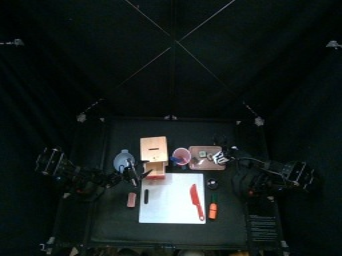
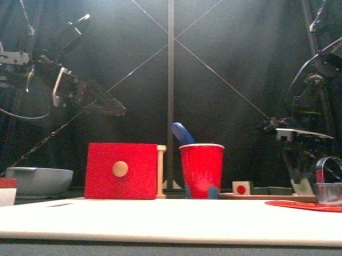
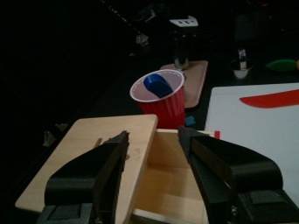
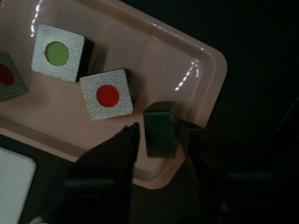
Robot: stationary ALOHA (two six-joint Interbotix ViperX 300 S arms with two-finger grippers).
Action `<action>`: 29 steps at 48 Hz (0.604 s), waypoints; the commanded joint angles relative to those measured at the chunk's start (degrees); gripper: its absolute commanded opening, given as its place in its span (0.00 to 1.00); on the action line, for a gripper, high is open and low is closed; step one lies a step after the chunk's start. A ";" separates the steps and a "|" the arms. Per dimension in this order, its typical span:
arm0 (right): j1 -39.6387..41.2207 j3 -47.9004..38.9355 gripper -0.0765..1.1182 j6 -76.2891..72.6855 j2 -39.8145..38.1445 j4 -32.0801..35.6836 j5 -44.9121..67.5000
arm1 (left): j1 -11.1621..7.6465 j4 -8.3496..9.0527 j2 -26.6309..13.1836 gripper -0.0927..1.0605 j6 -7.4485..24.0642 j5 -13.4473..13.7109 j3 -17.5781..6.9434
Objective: Place sushi on board then cut the sushi with the knife then place the pieces on the plate
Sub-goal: Place the 4 sushi pieces on the plate
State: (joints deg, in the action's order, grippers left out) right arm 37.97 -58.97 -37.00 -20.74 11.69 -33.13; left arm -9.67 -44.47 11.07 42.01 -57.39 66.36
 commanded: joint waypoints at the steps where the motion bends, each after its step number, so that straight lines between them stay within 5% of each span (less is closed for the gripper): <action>1: -0.79 1.58 0.86 0.09 -0.70 -0.79 -0.97 | 0.18 0.35 0.18 0.82 0.35 -0.35 -1.14; 14: -14.59 8.26 0.86 1.41 -8.79 -0.26 6.42 | 0.18 0.79 0.18 0.82 0.18 -0.18 -2.02; 23: -28.48 6.33 0.86 0.26 -11.95 11.87 28.65 | -0.26 1.93 0.18 0.82 0.18 -0.18 -3.52; 29: -29.53 3.87 0.86 0.79 -11.87 14.85 40.43 | -0.26 3.43 0.18 0.82 0.00 -0.35 -3.87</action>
State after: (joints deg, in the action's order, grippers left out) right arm 8.61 -54.76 -36.65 -31.99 25.58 0.18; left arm -9.84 -41.84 11.07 42.10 -57.39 63.90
